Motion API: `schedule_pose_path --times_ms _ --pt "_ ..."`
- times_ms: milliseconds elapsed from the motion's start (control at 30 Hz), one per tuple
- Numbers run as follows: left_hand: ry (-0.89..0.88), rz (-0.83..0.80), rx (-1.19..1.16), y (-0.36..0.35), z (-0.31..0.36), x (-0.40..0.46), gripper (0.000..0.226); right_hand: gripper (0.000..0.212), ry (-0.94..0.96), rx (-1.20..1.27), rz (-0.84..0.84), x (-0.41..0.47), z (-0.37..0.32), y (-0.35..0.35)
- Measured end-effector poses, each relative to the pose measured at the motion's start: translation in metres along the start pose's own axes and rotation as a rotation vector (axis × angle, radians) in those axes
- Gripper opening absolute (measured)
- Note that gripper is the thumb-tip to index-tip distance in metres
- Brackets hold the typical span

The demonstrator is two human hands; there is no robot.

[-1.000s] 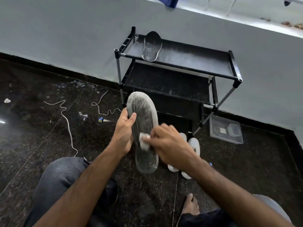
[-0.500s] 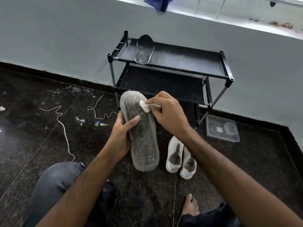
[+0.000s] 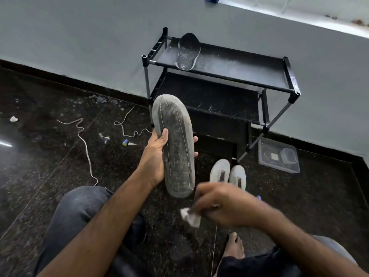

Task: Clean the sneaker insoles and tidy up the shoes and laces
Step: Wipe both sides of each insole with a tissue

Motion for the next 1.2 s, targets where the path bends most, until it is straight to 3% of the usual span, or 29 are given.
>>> schedule_pose_path --times_ms 100,233,400,533,667,733,767,833,900,967,1100,1200 --pt "-0.006 0.058 0.101 -0.001 -0.004 0.001 0.035 0.015 -0.084 0.293 0.292 0.009 0.004 0.061" --pt "0.013 0.101 0.183 0.000 -0.005 -0.002 0.038 0.016 -0.245 0.046 0.665 0.038 0.038 0.091" --pt "0.116 -0.028 0.086 -0.007 -0.014 -0.008 0.047 0.017 -0.295 -0.065 0.874 0.057 0.049 0.083" --pt "0.185 -0.019 -0.016 0.005 -0.021 -0.002 0.067 0.016 -0.169 -0.023 0.762 0.062 0.026 0.053" --pt "0.139 -0.020 -0.056 0.015 -0.018 0.002 0.064 0.024 0.094 -0.124 0.285 0.044 -0.015 0.002" --pt "0.119 -0.026 -0.097 0.015 -0.018 0.005 0.060 0.024 0.105 -0.086 0.083 0.035 -0.019 0.004" --pt "0.131 -0.015 -0.091 0.014 -0.020 0.005 0.060 0.021 0.071 0.033 0.098 0.035 -0.017 0.018" --pt "0.164 0.002 -0.054 0.009 -0.024 0.002 0.062 0.015 0.002 0.213 0.367 0.037 -0.007 0.063" --pt "0.155 0.028 0.000 0.006 -0.024 0.000 0.060 0.017 -0.108 0.147 0.638 0.046 0.011 0.091" --pt "0.123 0.030 -0.001 0.007 -0.022 0.000 0.060 0.020 -0.182 -0.034 0.734 0.060 0.017 0.086" --pt "0.163 -0.023 -0.015 0.010 -0.023 -0.001 0.070 0.027 -0.026 -0.114 0.587 0.058 -0.002 0.025" --pt "0.145 -0.030 -0.023 0.015 -0.025 0.004 0.066 0.028 0.118 -0.118 0.250 0.037 -0.013 0.001"
Point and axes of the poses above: each hand's wrist, its own x-axis towards the middle knuckle, its own y-axis out of the back of the hand, z = x × y, the point moved 8 cm from there along x, towards the middle knuckle, and after that the axes turned 4 degrees about x, right-handed, at the moved point
